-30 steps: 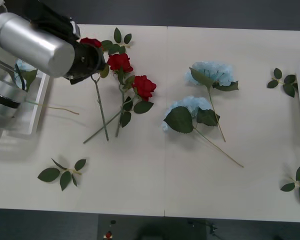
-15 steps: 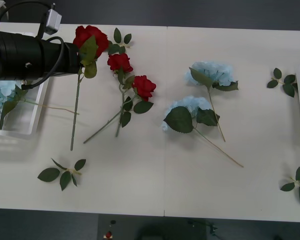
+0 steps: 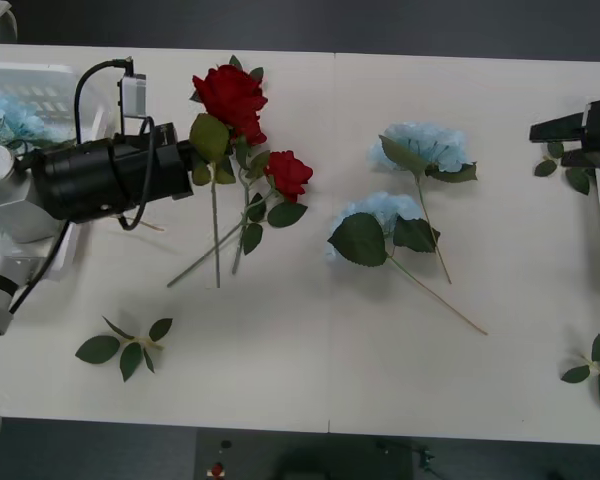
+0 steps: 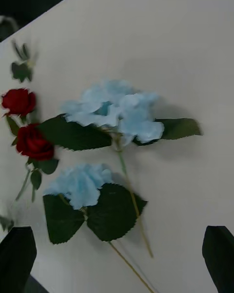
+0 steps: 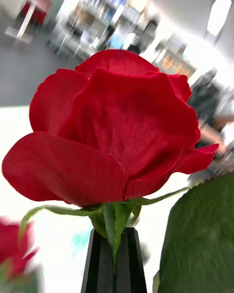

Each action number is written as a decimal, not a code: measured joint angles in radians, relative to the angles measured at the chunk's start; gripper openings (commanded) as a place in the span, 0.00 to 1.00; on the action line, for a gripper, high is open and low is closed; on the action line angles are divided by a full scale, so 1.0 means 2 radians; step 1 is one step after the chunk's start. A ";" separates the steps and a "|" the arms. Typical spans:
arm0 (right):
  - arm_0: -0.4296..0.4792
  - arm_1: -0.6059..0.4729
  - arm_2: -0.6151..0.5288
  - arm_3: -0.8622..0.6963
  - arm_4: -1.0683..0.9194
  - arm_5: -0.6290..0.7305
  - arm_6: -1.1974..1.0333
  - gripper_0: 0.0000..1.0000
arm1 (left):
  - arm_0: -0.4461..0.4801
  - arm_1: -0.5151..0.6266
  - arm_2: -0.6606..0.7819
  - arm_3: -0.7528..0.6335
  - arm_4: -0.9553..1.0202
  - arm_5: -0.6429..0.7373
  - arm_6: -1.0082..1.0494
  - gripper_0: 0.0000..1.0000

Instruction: Put the red flowers into the right box and the blue flowers into the left box

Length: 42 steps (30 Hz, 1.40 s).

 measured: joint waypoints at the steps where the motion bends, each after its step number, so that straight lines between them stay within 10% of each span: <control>1: 0.005 0.000 0.000 -0.011 -0.023 0.000 0.046 1.00 | 0.000 -0.001 -0.020 0.001 0.023 -0.012 0.000 0.00; 11: 0.023 0.012 0.000 -0.073 -0.134 0.040 0.411 1.00 | 0.000 -0.001 -0.163 -0.033 0.216 -0.119 0.000 0.00; 42: 0.067 0.041 0.000 -0.152 -0.157 0.149 0.403 1.00 | -0.027 -0.113 -0.164 -0.066 0.195 -0.227 0.000 0.00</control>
